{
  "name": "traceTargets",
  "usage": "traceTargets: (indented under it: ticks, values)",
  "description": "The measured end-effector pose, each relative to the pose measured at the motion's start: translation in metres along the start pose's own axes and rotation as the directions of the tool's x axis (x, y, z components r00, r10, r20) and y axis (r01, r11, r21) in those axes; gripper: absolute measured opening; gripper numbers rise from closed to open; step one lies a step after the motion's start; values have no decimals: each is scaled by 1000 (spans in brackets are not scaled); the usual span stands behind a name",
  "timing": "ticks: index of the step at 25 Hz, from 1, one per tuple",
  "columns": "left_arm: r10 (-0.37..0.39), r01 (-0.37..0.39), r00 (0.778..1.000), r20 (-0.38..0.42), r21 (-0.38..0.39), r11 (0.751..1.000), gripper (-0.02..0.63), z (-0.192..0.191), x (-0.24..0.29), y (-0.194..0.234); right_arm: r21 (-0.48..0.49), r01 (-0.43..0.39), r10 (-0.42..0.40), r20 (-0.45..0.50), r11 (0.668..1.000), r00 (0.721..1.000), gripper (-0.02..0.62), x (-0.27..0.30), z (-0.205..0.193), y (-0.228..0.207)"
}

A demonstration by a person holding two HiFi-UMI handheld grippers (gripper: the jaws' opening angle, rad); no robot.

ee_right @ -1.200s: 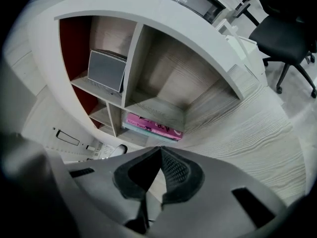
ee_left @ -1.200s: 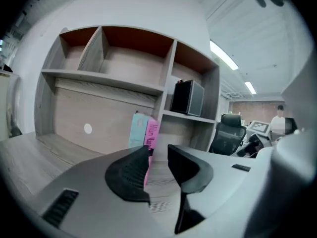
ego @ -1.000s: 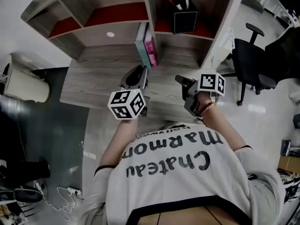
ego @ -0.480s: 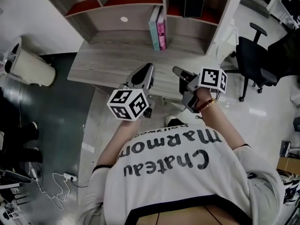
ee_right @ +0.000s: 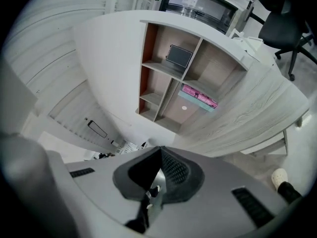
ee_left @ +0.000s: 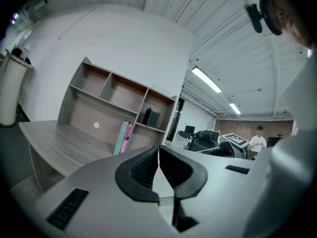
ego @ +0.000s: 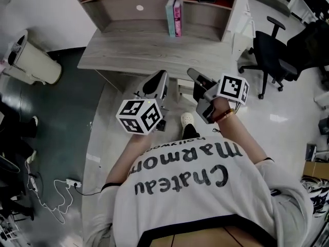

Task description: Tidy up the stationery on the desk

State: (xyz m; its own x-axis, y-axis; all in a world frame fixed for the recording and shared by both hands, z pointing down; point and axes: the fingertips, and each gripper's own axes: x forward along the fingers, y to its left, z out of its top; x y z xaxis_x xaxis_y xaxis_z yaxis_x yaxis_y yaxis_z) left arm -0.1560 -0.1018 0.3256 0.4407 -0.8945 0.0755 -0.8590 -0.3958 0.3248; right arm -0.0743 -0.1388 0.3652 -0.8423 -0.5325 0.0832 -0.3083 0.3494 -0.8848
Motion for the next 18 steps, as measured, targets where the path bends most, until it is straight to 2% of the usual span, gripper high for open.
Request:
traceTargets:
  ticks: [4, 7, 9, 13, 15, 18]
  values:
    - [9, -9, 1000, -5, 17, 1000, 23, -8, -27, -15, -98, 6, -2, 39, 995, 999, 12, -18, -16, 19]
    - [40, -41, 999, 7, 43, 998, 23, -11, -43, -20, -236, 58, -35, 100, 970, 994, 12, -30, -16, 31]
    - [68, -69, 998, 18, 52, 996, 23, -13, -51, -21, -343, 109, -68, 131, 933, 989, 12, -38, -15, 35]
    - [113, -114, 993, 34, 43, 993, 23, -20, -63, -19, -523, 175, -129, 124, 834, 984, 12, -45, -24, 36]
    - [130, -131, 991, 39, 41, 990, 23, -22, -67, -19, -573, 190, -152, 113, 797, 982, 12, -47, -30, 35]
    - [143, -145, 989, 41, 37, 989, 23, -25, -70, -21, -609, 213, -187, 107, 764, 977, 12, -51, -35, 31]
